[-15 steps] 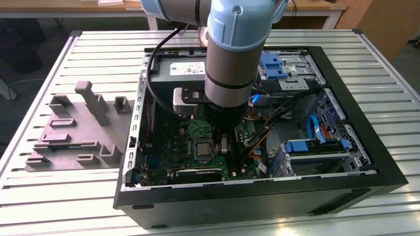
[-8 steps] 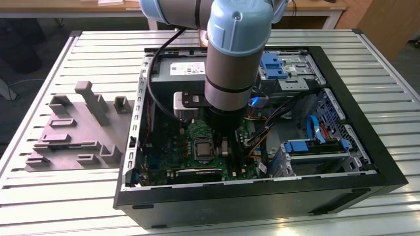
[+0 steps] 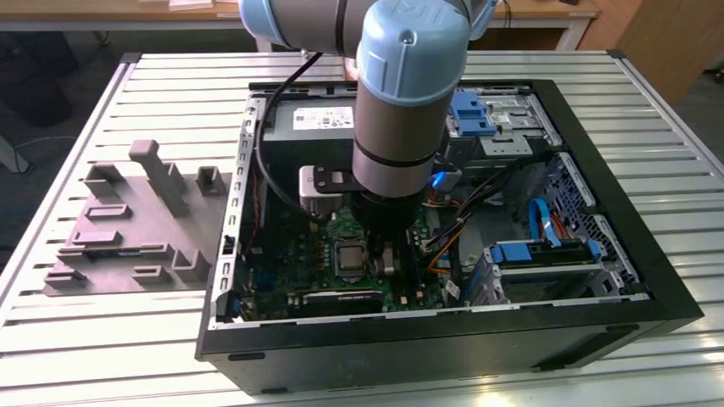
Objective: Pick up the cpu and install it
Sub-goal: 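Install the first cpu locking lever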
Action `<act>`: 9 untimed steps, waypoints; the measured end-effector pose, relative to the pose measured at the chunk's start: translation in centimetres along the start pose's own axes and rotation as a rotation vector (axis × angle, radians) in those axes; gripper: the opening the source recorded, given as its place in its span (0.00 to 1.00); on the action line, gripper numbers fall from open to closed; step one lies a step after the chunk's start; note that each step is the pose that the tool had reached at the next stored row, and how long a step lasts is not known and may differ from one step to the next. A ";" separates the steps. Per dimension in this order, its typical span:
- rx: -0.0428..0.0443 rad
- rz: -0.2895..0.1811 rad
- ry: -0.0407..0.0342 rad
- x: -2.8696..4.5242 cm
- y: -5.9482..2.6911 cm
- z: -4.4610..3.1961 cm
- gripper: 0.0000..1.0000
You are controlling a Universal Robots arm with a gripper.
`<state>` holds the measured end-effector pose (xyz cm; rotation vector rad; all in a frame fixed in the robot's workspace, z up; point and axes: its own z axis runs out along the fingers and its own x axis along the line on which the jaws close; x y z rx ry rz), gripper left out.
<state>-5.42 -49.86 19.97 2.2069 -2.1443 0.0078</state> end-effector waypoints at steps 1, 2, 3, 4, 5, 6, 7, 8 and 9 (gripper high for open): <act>0.0003 -0.001 0.0002 0.00 0.00 0.06 0.11; 0.0005 -0.001 0.0002 0.00 0.01 0.12 0.11; 0.0006 -0.001 0.0002 -0.01 0.01 0.19 0.11; 0.0007 -0.001 0.0001 -0.01 0.02 0.25 0.11; 0.0007 -0.001 0.0002 -0.01 0.02 0.30 0.11; 0.0008 -0.001 0.0001 -0.02 0.01 0.37 0.11; 0.0007 -0.001 0.0001 -0.02 0.01 0.44 0.11; 0.0007 -0.002 0.0002 -0.02 0.01 0.48 0.11; 0.0007 -0.002 0.0002 -0.02 0.01 0.52 0.11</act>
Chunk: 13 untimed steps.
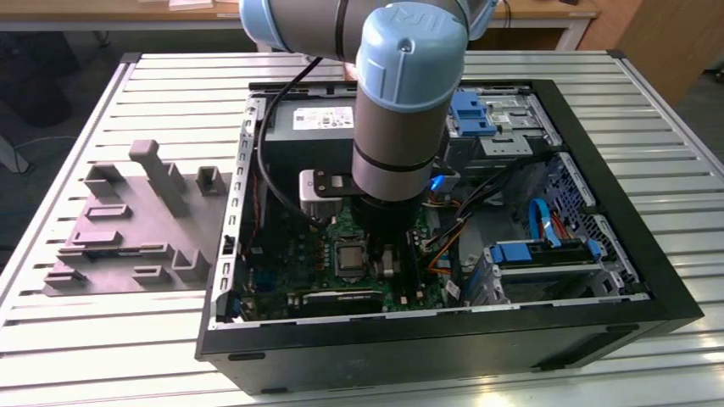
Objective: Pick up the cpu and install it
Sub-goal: 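Install the first cpu locking lever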
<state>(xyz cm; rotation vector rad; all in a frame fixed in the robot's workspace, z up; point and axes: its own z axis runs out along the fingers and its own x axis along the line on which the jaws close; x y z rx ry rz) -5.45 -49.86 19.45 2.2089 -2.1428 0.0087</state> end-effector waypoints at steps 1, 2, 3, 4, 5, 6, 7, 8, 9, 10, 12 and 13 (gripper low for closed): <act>0.0000 0.000 0.0000 -0.01 0.00 0.05 0.11; 0.0000 0.000 -0.0001 -0.01 -0.01 0.09 0.11; 0.0000 0.000 -0.0001 -0.01 0.00 0.12 0.11; 0.0000 0.000 0.0001 -0.01 -0.01 0.13 0.11; -0.0001 0.000 0.0002 -0.01 -0.01 0.15 0.11; 0.0000 0.000 0.0000 -0.02 -0.01 0.18 0.11; 0.0001 0.000 -0.0004 -0.04 -0.01 0.20 0.11; 0.0001 -0.001 -0.0008 -0.07 -0.01 0.23 0.11; 0.0001 -0.001 -0.0015 -0.11 -0.01 0.25 0.11; 0.0001 -0.002 -0.0020 -0.15 -0.01 0.27 0.11; 0.0001 -0.002 -0.0023 -0.19 -0.02 0.30 0.11; 0.0001 -0.002 -0.0023 -0.19 -0.02 0.33 0.11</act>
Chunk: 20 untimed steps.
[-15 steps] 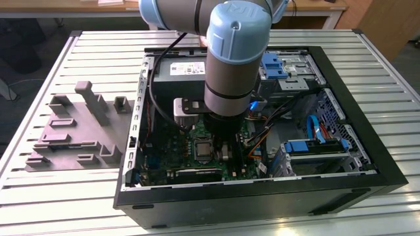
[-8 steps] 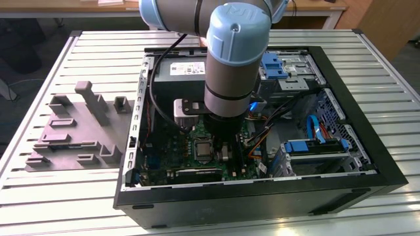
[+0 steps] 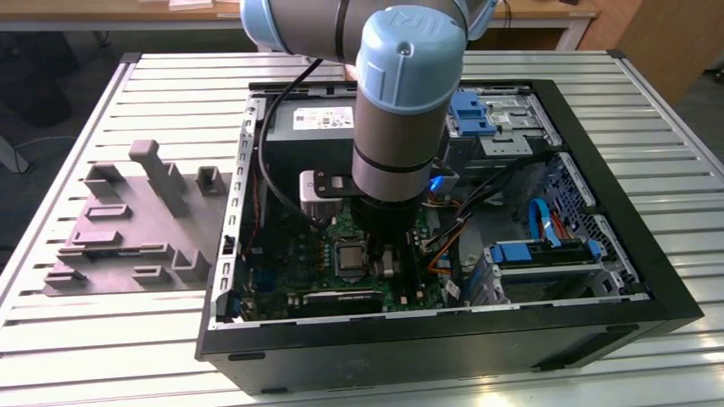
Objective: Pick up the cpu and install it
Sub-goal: 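Install the first cpu locking lever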
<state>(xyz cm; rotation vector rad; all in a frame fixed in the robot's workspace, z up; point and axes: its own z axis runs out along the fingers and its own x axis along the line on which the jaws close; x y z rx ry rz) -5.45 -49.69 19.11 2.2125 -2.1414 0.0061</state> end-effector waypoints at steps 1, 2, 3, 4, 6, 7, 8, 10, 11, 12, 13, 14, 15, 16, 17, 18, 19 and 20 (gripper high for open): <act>0.0000 0.000 0.0000 -0.01 0.00 0.03 0.11; 0.0001 0.000 -0.0001 -0.01 0.00 0.05 0.11; 0.0001 -0.001 -0.0002 -0.01 0.00 0.06 0.11; 0.0001 -0.001 -0.0005 -0.01 -0.01 0.08 0.11; 0.0002 -0.003 -0.0009 -0.01 -0.08 0.10 0.11; 0.0004 -0.004 -0.0012 -0.02 -0.14 0.11 0.11; 0.0004 -0.004 -0.0013 -0.02 -0.20 0.11 0.11; 0.0004 -0.006 -0.0013 -0.02 -0.30 0.13 0.11; 0.0004 -0.006 -0.0012 -0.02 -0.30 0.15 0.11; 0.0005 -0.007 -0.0014 -0.02 -0.31 0.18 0.11; 0.0007 -0.007 -0.0016 -0.03 -0.33 0.21 0.11; 0.0010 -0.008 -0.0027 -0.05 -0.34 0.27 0.11; 0.0007 -0.008 -0.0025 -0.06 -0.35 0.29 0.11; 0.0005 -0.009 -0.0023 -0.06 -0.36 0.29 0.11; 0.0005 -0.009 -0.0022 -0.06 -0.36 0.31 0.11; 0.0005 -0.009 -0.0022 -0.06 -0.36 0.32 0.11; 0.0005 -0.009 -0.0022 -0.06 -0.36 0.33 0.11; 0.0006 -0.009 -0.0022 -0.06 -0.36 0.33 0.11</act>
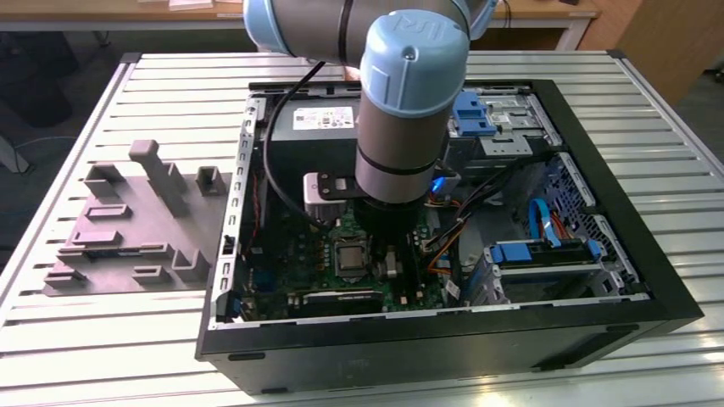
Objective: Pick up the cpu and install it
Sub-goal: 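Install the first cpu locking lever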
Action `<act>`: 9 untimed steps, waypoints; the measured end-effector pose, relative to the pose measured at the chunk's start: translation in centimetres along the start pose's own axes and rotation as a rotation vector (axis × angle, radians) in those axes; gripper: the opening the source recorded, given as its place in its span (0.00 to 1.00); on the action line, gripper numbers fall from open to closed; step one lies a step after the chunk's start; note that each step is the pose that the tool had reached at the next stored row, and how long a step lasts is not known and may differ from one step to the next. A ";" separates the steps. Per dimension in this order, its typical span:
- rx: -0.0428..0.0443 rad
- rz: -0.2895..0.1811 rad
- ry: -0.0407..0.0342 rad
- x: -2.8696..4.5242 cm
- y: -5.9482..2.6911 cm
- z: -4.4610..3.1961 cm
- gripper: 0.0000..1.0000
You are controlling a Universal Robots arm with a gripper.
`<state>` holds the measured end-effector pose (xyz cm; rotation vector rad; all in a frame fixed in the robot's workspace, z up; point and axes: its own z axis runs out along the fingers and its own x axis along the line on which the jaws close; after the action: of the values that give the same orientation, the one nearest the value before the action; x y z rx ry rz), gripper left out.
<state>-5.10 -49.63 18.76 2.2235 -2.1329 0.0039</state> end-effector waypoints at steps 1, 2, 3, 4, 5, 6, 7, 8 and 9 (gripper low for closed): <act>0.0002 0.000 -0.0004 0.00 0.00 -0.04 0.11; 0.0002 0.000 -0.0009 0.00 0.01 -0.12 0.11; 0.0004 0.000 -0.0013 -0.01 0.01 -0.22 0.11; 0.0005 0.000 -0.0012 0.00 0.01 -0.34 0.11; 0.0003 0.000 -0.0007 0.01 0.02 -0.56 0.11; 0.0001 0.000 -0.0002 0.04 0.04 -0.84 0.11; 0.0002 0.000 -0.0005 0.04 0.05 -1.14 0.11; 0.0001 0.000 -0.0004 0.06 0.07 -1.48 0.11; 0.0001 0.000 -0.0002 0.08 0.09 -1.87 0.11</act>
<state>-5.11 -49.63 20.64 2.2235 -2.1331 0.0037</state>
